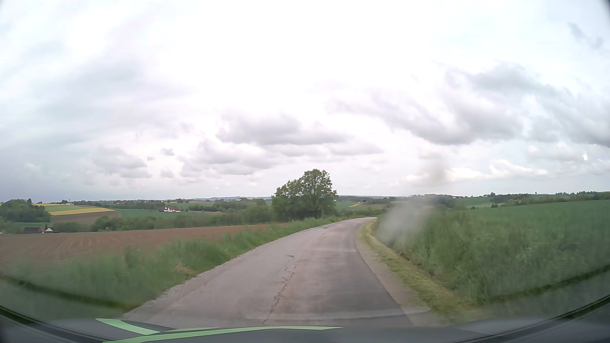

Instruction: Follow the waypoints while adhering to traffic rules and regulations

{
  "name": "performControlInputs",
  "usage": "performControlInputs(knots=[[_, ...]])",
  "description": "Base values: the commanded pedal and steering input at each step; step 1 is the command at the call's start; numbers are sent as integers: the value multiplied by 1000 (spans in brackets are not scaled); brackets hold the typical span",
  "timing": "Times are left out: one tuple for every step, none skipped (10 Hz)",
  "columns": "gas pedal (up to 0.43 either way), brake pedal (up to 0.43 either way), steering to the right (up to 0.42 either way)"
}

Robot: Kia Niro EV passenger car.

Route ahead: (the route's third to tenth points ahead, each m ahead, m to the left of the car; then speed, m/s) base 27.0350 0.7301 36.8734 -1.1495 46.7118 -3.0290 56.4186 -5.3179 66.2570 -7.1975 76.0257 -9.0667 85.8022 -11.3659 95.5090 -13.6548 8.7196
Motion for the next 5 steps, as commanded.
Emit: performControlInputs(knots=[[398,0,25],[409,0,25],[409,0,25],[409,0,25],[409,0,25]])
